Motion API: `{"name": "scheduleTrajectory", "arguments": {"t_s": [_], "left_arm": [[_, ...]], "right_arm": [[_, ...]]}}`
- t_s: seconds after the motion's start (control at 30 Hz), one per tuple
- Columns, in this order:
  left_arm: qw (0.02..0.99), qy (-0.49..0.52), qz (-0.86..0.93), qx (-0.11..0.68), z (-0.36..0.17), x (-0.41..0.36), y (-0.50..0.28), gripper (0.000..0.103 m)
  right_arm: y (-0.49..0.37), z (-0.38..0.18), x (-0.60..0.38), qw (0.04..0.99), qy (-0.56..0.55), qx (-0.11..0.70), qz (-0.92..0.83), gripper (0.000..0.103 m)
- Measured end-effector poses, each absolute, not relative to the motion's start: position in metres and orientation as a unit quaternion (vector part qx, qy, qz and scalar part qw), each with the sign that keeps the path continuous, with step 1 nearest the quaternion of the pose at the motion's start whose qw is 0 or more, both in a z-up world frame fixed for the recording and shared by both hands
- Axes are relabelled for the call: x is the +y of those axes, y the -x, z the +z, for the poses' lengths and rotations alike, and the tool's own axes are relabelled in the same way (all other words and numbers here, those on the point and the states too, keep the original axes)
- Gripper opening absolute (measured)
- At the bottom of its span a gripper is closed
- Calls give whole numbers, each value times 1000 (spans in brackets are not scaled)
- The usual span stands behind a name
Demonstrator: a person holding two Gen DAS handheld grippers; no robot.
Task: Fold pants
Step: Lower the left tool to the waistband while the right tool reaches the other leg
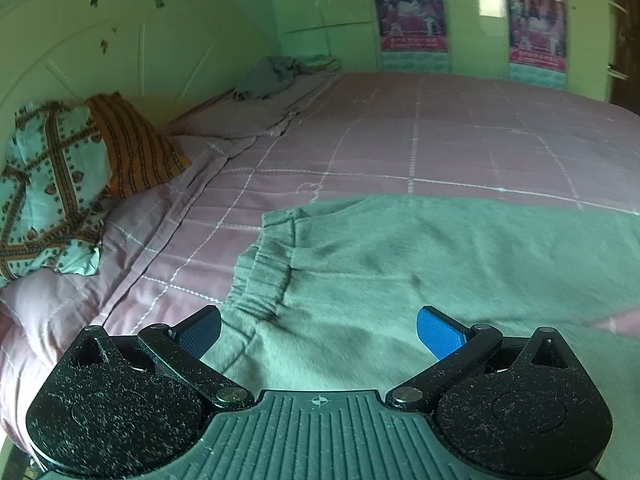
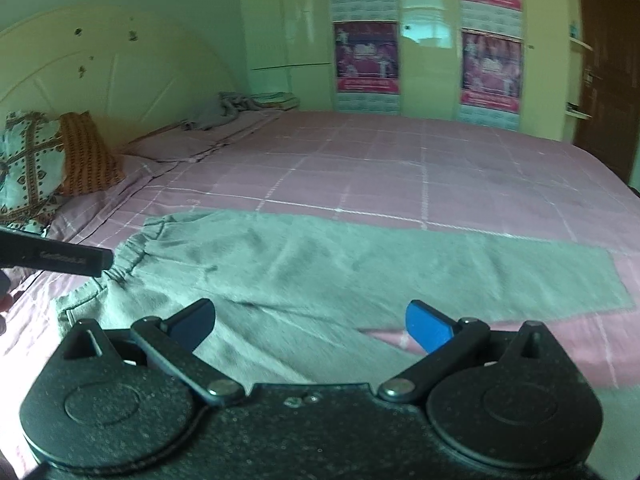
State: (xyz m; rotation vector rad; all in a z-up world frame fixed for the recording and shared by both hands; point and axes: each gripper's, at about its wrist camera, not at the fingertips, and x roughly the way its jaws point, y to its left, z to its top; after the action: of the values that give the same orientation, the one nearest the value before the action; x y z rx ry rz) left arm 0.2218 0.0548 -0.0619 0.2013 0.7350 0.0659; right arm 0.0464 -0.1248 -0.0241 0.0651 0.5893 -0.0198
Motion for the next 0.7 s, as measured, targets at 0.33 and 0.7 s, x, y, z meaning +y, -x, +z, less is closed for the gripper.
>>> {"name": "scheduleTrajectory", "arguments": {"t_s": [0.33, 0.7], "left_arm": [[909, -75, 89, 400, -117, 98, -326, 103], [887, -45, 92, 450, -175, 136, -413, 103]], "right_arm": [[-137, -55, -118, 946, -6, 323, 38, 78], [-241, -99, -121, 928, 32, 365, 74, 75]]}}
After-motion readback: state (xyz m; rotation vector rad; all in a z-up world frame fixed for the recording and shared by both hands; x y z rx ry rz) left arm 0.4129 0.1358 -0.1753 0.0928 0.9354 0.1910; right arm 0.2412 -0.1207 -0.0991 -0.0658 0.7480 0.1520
